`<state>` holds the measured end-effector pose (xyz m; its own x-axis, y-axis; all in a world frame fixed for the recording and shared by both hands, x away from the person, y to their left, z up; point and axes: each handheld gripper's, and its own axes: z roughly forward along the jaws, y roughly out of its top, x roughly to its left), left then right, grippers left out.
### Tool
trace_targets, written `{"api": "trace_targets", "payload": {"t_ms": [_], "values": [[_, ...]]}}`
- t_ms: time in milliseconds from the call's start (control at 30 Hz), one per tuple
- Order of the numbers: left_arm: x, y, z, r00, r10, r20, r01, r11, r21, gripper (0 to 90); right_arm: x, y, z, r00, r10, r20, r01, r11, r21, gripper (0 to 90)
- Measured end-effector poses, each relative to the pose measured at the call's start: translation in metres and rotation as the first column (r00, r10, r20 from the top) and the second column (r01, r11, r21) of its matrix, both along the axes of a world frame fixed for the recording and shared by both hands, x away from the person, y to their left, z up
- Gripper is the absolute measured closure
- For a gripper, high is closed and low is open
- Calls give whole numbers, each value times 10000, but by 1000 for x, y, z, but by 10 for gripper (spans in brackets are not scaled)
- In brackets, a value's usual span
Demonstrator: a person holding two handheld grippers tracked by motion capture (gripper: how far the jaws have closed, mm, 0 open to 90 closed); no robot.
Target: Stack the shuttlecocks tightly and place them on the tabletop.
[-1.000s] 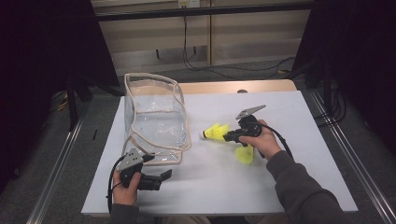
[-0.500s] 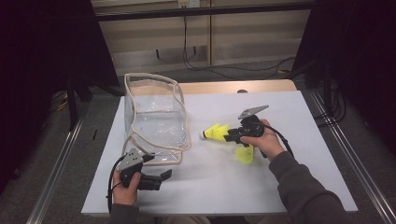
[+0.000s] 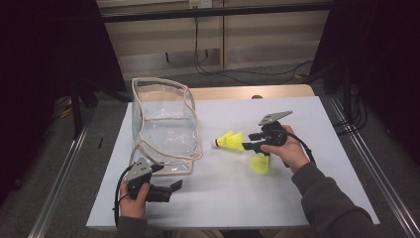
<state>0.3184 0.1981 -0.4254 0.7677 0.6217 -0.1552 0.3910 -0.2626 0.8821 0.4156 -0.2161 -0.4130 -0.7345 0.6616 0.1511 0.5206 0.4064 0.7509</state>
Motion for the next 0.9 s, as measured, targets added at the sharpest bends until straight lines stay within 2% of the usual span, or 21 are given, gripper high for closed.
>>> {"api": "trace_targets", "payload": {"t_ms": [267, 433, 567, 900], "values": [[0, 0, 0, 10000, -20, 4, 20, 10000, 12, 41, -7, 0, 4, 9999, 22, 132, -18, 9996, -272, 377], [0, 0, 0, 10000, 2, 3, -2, 10000, 12, 41, -12, -4, 7, 10000, -93, 33, 93, 10000, 22, 327], [0, 0, 0, 10000, 10, 22, -10, 10000, 17, 41, -18, -7, 9, 9995, -189, 241, 198, 9991, -375, 302], [0, -1, 0, 10000, -9, 73, 9, 10000, 83, 41, -30, -21, 10, 9987, -454, 243, 451, 9989, 140, 274]]}}
